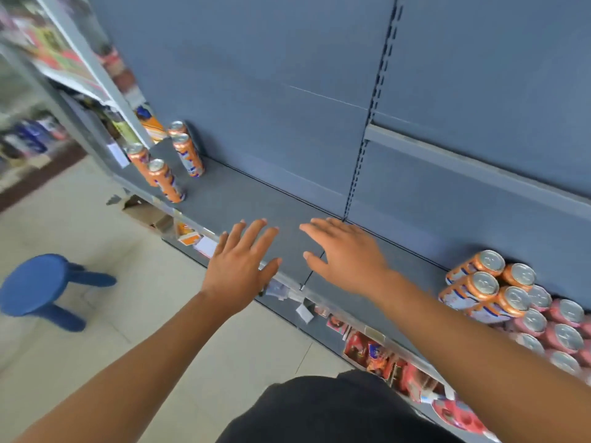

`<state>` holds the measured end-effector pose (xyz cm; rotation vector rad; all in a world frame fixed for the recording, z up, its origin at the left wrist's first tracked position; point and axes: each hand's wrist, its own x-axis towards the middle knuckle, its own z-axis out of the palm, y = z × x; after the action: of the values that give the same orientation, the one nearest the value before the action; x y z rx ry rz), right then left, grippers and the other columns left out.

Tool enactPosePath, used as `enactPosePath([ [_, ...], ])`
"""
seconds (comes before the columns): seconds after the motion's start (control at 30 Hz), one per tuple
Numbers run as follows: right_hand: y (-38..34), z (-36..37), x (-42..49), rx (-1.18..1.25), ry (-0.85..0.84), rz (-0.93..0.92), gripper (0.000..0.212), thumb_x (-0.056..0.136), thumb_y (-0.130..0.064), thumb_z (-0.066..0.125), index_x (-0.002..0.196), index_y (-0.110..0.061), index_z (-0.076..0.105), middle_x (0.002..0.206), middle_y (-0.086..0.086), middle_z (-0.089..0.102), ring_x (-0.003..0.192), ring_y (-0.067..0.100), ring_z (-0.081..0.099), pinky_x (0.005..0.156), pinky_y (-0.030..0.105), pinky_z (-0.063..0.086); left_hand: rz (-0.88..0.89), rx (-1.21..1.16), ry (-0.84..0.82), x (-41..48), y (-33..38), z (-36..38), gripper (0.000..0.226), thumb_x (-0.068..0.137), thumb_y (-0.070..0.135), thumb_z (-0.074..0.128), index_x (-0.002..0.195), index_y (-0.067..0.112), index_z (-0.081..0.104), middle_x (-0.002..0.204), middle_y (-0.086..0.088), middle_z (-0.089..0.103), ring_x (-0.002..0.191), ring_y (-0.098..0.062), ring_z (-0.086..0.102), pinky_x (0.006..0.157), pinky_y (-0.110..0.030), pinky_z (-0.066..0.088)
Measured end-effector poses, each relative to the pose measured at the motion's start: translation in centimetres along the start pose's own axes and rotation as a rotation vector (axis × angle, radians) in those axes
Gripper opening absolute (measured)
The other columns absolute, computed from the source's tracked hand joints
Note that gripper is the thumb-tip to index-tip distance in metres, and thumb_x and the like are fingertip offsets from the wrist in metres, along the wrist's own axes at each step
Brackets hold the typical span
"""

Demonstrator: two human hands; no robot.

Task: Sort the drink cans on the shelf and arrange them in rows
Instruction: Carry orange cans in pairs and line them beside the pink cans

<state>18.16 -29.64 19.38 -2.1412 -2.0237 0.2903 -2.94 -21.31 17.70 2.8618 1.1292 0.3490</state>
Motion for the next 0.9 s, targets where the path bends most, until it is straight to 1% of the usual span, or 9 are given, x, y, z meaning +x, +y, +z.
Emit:
enactPosePath([
  [0.23,-11.9,1.8,6.2,0.024,-0.049,-0.166,0.053,0.101,-0.043,0.044,0.151,-0.027,0.034,0.157,-0.004,0.035,0.143,0.018,0.032,0.109,0.040,0.033,-0.200,0.038,0.019,-6.9,-10.1,-3.7,0.053,0.097,0.056,0.038,0.140,0.026,0.047,0.145,-0.001,0.047,0.133,-0.033,0.043,0.105,-0.051,0.044],
  [0.4,-17.0,2.5,9.7,0.005,-0.070,-0.259,0.047,0.100,-0.040,0.046,0.145,-0.025,0.041,0.146,-0.003,0.046,0.133,0.022,0.042,0.102,0.041,0.040,-0.334,0.060,0.009,-10.0,-14.4,-4.5,0.054,0.095,0.052,0.045,0.141,0.024,0.043,0.146,-0.003,0.045,0.132,-0.034,0.041,0.103,-0.051,0.044],
  [0.47,-18.1,3.0,11.5,0.003,-0.075,-0.284,0.045,0.100,-0.039,0.047,0.142,-0.024,0.043,0.143,-0.003,0.048,0.129,0.023,0.045,0.099,0.041,0.041,-0.384,0.049,-0.005,-10.3,-15.9,-4.5,0.054,0.095,0.052,0.045,0.142,0.026,0.040,0.147,-0.003,0.044,0.134,-0.036,0.041,0.105,-0.052,0.042],
  [0.6,-18.9,3.8,15.8,0.017,-0.075,-0.296,0.045,0.100,-0.039,0.048,0.142,-0.023,0.045,0.143,-0.002,0.049,0.128,0.023,0.046,0.098,0.040,0.042,-0.450,0.038,-0.037,-9.2,-18.7,-4.0,0.054,0.096,0.053,0.046,0.144,0.031,0.034,0.150,-0.002,0.042,0.138,-0.039,0.038,0.109,-0.054,0.038],
  [0.73,-19.0,4.9,21.1,0.057,-0.081,-0.279,0.043,0.098,-0.041,0.049,0.137,-0.023,0.047,0.134,-0.001,0.056,0.122,0.025,0.051,0.092,0.041,0.046,-0.496,0.066,-0.088,-6.4,-22.1,-3.3,0.056,0.098,0.054,0.047,0.146,0.031,0.032,0.153,-0.002,0.038,0.141,-0.037,0.034,0.112,-0.054,0.034],
  [0.9,-18.4,6.3,28.7,0.072,-0.116,-0.232,0.048,0.097,-0.040,0.050,0.141,-0.021,0.045,0.138,-0.002,0.055,0.124,0.025,0.051,0.091,0.039,0.045,-0.554,0.065,-0.153,-2.0,-27.0,-2.2,0.057,0.099,0.054,0.046,0.148,0.030,0.033,0.155,0.000,0.035,0.144,-0.036,0.030,0.115,-0.055,0.031],
])
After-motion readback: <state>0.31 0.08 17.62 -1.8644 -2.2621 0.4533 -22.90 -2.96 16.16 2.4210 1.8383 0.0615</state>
